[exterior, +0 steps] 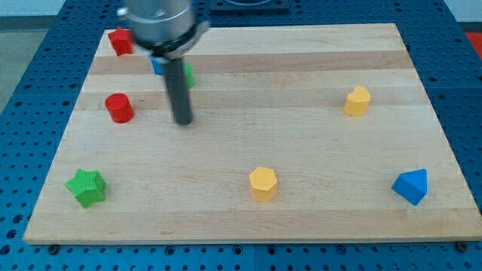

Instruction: Push the red circle diagonal to the green star

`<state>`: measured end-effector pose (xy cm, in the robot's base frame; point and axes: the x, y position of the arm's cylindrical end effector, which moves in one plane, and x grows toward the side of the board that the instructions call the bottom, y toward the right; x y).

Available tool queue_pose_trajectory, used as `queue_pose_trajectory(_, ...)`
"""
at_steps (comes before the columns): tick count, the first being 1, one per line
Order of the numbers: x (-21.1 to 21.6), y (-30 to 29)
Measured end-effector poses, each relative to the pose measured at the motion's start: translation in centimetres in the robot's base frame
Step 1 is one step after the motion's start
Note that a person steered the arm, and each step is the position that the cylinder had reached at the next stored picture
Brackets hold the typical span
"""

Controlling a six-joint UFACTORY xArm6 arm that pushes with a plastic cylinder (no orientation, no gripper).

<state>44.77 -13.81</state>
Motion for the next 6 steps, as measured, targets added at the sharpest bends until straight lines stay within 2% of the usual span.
queue_pose_trajectory(1, 3.2, -8.4)
queue_pose_trajectory(2, 1.8, -16.5)
queue_pose_trajectory(3, 0.2, -16.6)
queue_pose_trajectory(4, -4.2, -13.5)
queue_pose_trajectory(5, -6.2, -7.3)
queue_pose_trajectory(6, -4.8, -0.7)
